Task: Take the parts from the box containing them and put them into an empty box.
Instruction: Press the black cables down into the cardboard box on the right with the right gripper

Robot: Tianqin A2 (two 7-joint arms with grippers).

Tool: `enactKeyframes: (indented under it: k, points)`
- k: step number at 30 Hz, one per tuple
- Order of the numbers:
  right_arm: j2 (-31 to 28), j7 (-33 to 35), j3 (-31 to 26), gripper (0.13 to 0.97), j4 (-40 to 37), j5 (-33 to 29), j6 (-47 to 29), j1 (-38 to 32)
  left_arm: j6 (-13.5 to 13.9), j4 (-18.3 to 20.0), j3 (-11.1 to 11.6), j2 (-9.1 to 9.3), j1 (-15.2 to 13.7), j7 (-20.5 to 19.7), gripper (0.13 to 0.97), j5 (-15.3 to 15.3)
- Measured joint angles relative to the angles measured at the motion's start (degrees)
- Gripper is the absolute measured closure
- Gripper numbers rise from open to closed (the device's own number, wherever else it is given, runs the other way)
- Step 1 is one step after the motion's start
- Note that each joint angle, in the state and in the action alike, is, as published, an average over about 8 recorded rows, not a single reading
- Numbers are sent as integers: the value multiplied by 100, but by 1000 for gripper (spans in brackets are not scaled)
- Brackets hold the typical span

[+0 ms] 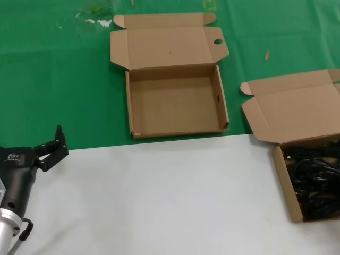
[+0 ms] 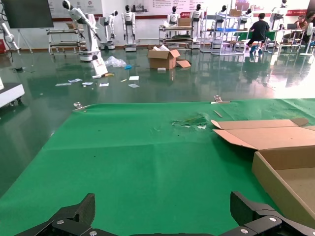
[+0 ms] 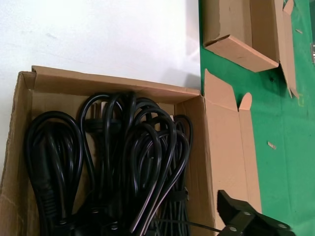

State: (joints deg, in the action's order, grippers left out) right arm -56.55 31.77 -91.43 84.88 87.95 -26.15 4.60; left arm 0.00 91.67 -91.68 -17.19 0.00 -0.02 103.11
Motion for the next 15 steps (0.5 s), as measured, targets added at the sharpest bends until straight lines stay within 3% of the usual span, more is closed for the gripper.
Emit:
enactKeyframes:
  k: [15]
  points:
    - [-90,74,23,670,19,186,60,114,0,0,0,0,0,0,132,1]
